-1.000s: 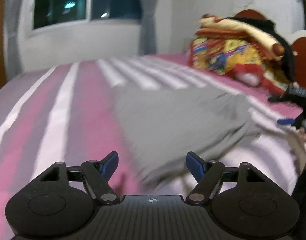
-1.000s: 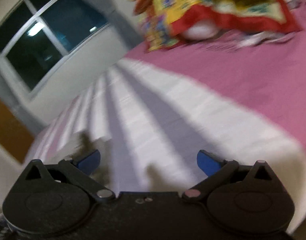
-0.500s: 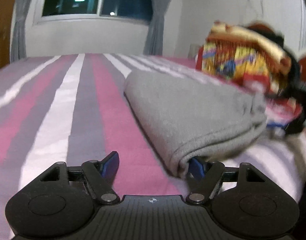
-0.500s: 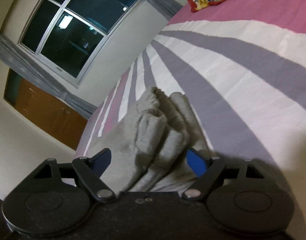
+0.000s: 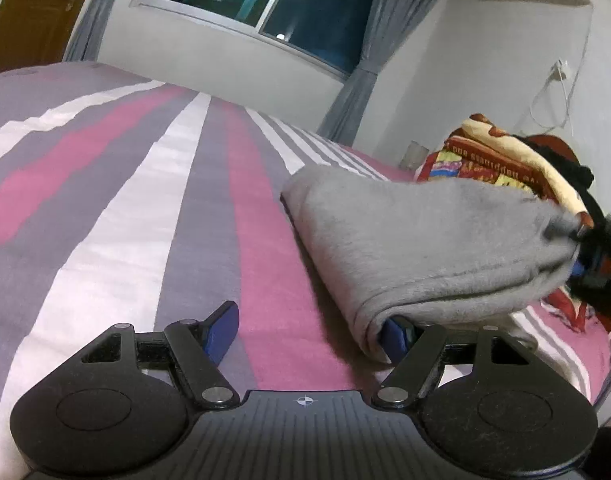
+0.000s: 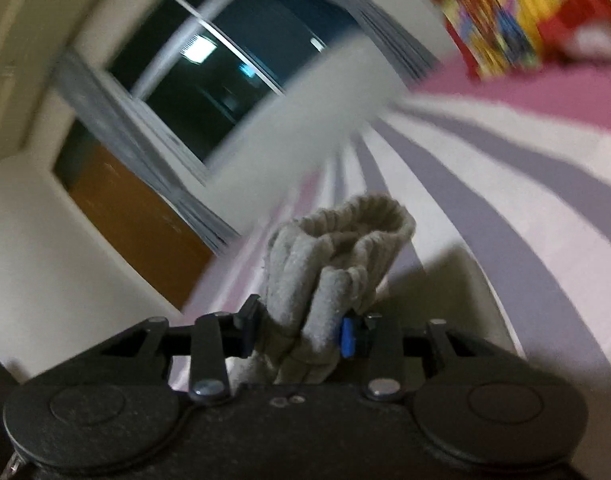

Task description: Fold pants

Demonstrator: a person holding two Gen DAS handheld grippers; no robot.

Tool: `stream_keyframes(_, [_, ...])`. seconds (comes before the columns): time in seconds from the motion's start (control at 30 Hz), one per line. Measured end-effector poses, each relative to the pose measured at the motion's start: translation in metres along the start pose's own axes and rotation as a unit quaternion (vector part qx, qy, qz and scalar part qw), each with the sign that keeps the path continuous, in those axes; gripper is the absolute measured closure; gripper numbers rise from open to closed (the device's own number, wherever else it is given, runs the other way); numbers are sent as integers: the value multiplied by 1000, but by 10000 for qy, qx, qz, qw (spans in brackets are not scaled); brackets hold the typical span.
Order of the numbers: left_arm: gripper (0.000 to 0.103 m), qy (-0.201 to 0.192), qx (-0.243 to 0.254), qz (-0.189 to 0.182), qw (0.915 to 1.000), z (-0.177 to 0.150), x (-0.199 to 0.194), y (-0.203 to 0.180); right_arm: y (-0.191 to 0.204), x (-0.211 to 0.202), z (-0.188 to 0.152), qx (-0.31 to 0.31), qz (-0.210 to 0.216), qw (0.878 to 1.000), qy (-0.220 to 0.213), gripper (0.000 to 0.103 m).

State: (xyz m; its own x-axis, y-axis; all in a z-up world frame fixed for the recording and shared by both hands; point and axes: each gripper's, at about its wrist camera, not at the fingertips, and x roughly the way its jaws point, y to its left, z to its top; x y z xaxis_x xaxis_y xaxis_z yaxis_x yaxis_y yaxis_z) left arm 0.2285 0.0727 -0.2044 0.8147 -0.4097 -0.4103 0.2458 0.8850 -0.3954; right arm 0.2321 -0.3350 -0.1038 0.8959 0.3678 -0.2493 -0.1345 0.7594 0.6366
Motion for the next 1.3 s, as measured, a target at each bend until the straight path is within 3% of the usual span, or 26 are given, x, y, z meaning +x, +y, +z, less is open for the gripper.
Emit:
stream_keyframes(0.07, [29,29,51,15,10000,-2,4,-1,-24,6,-10,304,-591,9974,268,66])
stream_keyframes(0.13, [29,45,132,43,9999,-2,5,-3,-60,30,-24,997,-1156,9832,1005,67])
stream_keyframes(0.2, [29,46,113,64,9999,-2,3,-4,-69,27,-26,1167,-944,9848,873,67])
stream_keyframes(0.33, [29,36,166,126,9998,-3,2,-6,-58,27,-21,923,-977,9868,907,67])
stream_keyframes(0.5, [29,52,310,217,9993,-5,0,-12,-49,13,-13,620,-671,9935,683,66])
stream_keyframes(0.6, [27,68,388,245,9989,-6,1,-14,-71,21,-22,880,-959,9857,1067,65])
stream_keyframes(0.7, [27,73,349,236,9991,-6,0,-14,-67,15,-19,914,-839,9874,980,64])
stream_keyframes(0.83, [27,80,326,201,9992,-6,0,-13,-47,0,-10,627,-456,9955,538,65])
stream_keyframes(0.9, [27,95,352,191,9992,-6,1,-14,-49,5,-10,480,-614,9952,588,64])
stream_keyframes(0.97, [27,101,390,176,9990,-6,1,-14,-65,23,-20,659,-1112,9856,1086,64])
stream_keyframes(1.17, [27,157,442,197,9987,-7,0,-14,-69,18,-23,738,-1032,9867,1013,62])
stream_keyframes(1.27, [27,260,619,223,9975,-5,-8,-16,-66,13,-16,747,-938,9858,1173,50])
stream_keyframes(1.3, [27,253,587,208,9977,-4,-13,-15,-65,5,-13,630,-999,9869,1102,39])
